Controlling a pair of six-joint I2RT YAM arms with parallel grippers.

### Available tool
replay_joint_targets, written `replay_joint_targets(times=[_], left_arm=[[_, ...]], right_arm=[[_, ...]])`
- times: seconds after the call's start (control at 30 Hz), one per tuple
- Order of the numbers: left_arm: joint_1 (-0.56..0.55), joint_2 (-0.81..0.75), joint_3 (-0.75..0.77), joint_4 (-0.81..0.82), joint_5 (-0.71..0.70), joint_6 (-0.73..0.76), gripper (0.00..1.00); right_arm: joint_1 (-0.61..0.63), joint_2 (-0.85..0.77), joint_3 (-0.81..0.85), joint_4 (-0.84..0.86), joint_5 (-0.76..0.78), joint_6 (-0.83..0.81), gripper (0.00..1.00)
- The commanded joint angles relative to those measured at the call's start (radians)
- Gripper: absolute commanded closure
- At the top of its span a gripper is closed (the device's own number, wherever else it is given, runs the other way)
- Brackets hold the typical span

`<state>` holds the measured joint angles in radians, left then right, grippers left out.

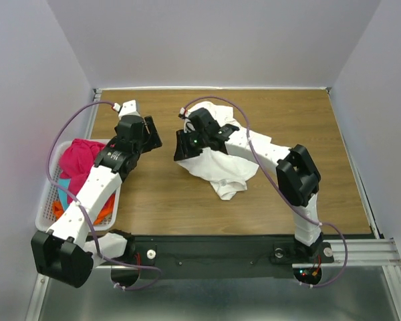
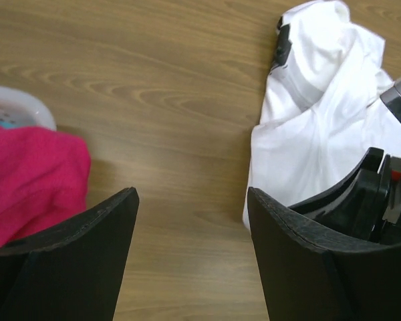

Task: Fold and stack the t-shirts
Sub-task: Flatten the tshirt out

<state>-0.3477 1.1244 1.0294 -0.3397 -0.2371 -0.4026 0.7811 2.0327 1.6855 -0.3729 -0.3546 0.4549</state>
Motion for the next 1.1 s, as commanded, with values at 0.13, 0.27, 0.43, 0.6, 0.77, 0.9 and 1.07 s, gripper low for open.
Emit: replay_joint_targets(times=[0.13, 0.27, 0.43, 0.6, 0.77, 0.9, 1.07], left_arm=[[0.006, 0.017, -0.071, 0.034, 0.12, -0.022, 0.17], [-0.014, 0.122, -0.081, 0.077, 0.232, -0.03, 0.07], [-0.086, 0.248, -0.091, 0.131, 0.245, -0.031, 0.06], [-0.138, 0.394, -0.072, 0.146, 0.168, -0.03, 0.07], [-0.158, 0.515, -0.052, 0.131, 0.061, -0.013, 0.09], [-0.206, 0.592, -0.019, 0.113, -0.025, 0.001, 0.13], [-0.214, 0.655, 0.003, 0.108, -0.062, -0.002, 0.19]], right_arm=[[-0.014, -0.308, -0.242, -0.02, 0.188, -0.067, 0.36], [-0.179, -0.414, -0.388, -0.024, 0.276, -0.007, 0.36], [-0.342, -0.454, -0.495, -0.026, 0.348, -0.048, 0.36], [-0.419, -0.436, -0.526, -0.026, 0.402, -0.059, 0.36], [-0.434, -0.365, -0.498, -0.026, 0.466, -0.099, 0.36], [-0.437, -0.309, -0.451, -0.026, 0.526, -0.14, 0.36], [-0.436, -0.244, -0.429, -0.026, 0.522, -0.173, 0.36]])
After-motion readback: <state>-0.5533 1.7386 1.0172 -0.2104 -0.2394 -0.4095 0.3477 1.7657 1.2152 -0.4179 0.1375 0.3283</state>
